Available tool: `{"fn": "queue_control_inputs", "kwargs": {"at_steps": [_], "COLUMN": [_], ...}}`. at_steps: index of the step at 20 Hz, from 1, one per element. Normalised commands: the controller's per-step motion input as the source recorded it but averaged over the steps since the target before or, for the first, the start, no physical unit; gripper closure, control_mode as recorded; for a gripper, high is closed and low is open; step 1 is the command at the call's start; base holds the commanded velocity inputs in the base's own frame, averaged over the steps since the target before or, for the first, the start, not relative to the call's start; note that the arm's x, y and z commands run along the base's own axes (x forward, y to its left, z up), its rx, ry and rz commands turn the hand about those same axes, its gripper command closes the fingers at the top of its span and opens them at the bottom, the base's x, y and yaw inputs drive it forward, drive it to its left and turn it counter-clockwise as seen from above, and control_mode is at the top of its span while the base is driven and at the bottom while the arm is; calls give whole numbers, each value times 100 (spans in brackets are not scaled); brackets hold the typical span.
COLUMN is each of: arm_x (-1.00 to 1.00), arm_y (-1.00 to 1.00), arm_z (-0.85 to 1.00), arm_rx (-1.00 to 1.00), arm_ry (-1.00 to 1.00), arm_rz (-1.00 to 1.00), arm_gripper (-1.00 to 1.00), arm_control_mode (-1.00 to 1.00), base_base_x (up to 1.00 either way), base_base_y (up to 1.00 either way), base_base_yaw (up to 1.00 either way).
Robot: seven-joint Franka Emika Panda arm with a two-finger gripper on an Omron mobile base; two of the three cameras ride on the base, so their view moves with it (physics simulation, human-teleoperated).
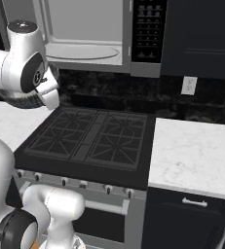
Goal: Pick the garlic from the sink and place it in the bowl. Then pick the bowl and place it in the microwave. Then close the microwave door and press the start button.
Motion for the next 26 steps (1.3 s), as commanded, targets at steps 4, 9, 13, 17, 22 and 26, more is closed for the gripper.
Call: {"fn": "queue_control_inputs", "kwargs": {"at_steps": [4, 9, 13, 17, 22, 26], "arm_x": [-3, 68, 100, 99, 85, 99], "arm_y": [-6, 0, 0, -6, -18, 0], "arm_z": [46, 82, 60, 27, 17, 0], "arm_rx": [0, 0, 0, 3, 13, 12], "arm_ry": [-13, -16, 0, 0, 3, 9], "arm_rz": [-5, -18, -29, -35, -33, -27], "arm_gripper": [100, 100, 100, 100, 100, 100], "arm_control_mode": [-100, -100, -100, -100, -100, -100], "base_base_x": [-1, 0, 0, 0, 0, 0], "base_base_y": [-6, 0, 0, 0, 0, 0], "base_base_yaw": [-1, 0, 0, 0, 0, 0]}}
